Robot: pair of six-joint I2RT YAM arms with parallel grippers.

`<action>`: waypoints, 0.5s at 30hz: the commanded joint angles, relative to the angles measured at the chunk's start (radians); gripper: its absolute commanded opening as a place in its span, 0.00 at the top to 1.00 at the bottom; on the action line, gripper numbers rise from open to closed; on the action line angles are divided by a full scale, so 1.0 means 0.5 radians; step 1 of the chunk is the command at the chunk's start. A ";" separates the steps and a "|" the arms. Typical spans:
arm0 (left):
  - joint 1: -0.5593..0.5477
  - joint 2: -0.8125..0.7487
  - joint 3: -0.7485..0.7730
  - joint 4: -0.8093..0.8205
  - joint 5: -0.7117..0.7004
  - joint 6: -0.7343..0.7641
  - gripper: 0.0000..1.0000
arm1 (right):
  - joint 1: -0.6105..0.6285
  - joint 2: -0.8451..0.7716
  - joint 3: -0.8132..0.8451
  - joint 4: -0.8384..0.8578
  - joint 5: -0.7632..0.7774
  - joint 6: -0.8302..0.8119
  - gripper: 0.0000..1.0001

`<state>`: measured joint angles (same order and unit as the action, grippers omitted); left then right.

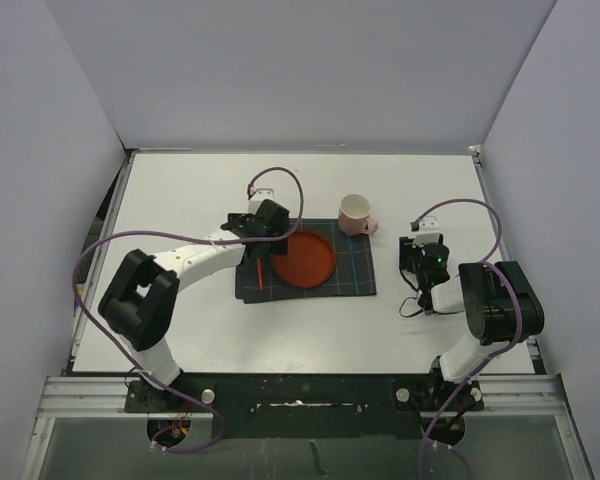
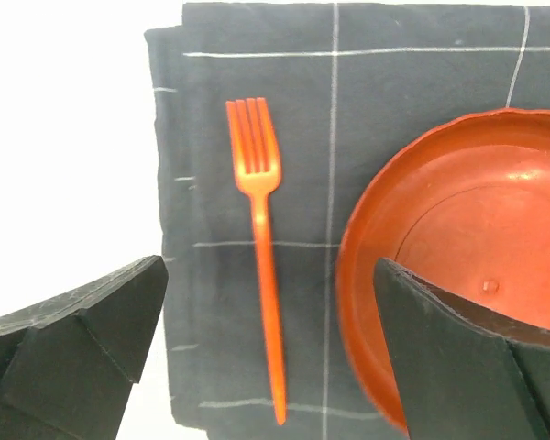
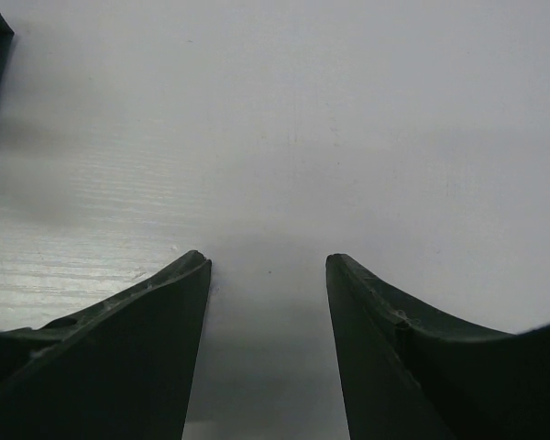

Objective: Set the dinner table for one person
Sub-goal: Adjust the plate on the napkin.

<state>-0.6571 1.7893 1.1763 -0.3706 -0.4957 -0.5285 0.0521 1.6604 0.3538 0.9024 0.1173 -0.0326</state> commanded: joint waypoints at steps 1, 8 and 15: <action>0.017 -0.548 -0.020 -0.133 -0.252 0.084 0.02 | -0.013 -0.077 0.041 0.082 -0.021 0.013 0.47; 0.011 -1.137 -0.074 -0.473 -0.301 0.074 0.02 | -0.053 -0.148 -0.092 0.282 -0.225 -0.042 0.51; 0.007 -1.382 -0.234 -0.743 -0.317 -0.022 0.02 | 0.009 -0.397 0.192 -0.392 -0.288 -0.107 0.34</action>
<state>-0.6552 1.1175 1.1290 -0.6205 -0.6388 -0.5014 0.0479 1.5204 0.3260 0.8577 -0.0048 -0.0723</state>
